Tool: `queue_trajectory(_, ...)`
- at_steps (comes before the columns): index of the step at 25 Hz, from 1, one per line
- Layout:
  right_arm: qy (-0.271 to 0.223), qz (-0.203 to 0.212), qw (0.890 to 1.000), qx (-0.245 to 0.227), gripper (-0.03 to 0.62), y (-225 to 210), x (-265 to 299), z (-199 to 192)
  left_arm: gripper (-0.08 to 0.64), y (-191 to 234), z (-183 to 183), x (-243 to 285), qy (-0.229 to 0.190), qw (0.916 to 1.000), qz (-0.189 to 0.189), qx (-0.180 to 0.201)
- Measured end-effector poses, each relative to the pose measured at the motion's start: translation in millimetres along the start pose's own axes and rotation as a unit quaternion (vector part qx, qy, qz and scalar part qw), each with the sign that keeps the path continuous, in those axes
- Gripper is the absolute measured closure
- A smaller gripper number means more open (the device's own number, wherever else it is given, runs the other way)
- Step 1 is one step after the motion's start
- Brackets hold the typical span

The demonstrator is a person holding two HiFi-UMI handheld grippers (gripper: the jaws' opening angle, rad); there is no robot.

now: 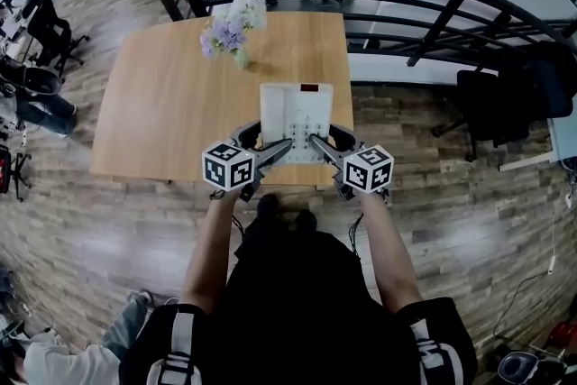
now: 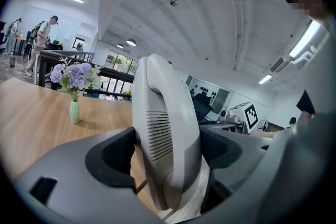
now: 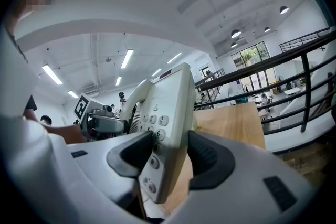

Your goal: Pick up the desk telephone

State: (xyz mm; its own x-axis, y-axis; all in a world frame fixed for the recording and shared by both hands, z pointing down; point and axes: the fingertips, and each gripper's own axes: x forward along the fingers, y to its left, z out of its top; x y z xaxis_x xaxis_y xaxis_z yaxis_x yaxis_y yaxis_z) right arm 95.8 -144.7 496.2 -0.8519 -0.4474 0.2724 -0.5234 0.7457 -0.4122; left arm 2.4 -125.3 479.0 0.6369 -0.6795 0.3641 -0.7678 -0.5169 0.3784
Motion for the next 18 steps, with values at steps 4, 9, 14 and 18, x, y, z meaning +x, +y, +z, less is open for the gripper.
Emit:
queue_trajectory(4,0.006,0.013,1.000,-0.008,0.368,2.2,0.3,-3.0,0.173,-1.9,-4.4,-3.8,0.001,0.9999,0.013,0.003)
queue_trajectory(9,0.006,0.025,1.000,-0.015,0.368,9.7,2.5,-2.1,0.173,-2.2,-5.7,-12.1,-0.003,0.9997,0.026,0.002)
queue_trajectory(14,0.004,0.033,0.999,-0.017,0.368,9.4,5.7,2.5,0.173,-0.8,-0.8,-13.1,-0.005,0.9994,0.033,0.006)
queue_trajectory(18,0.007,0.035,0.999,-0.015,0.368,9.5,7.5,1.2,0.173,0.7,-1.6,-13.9,-0.001,0.9993,0.036,0.005)
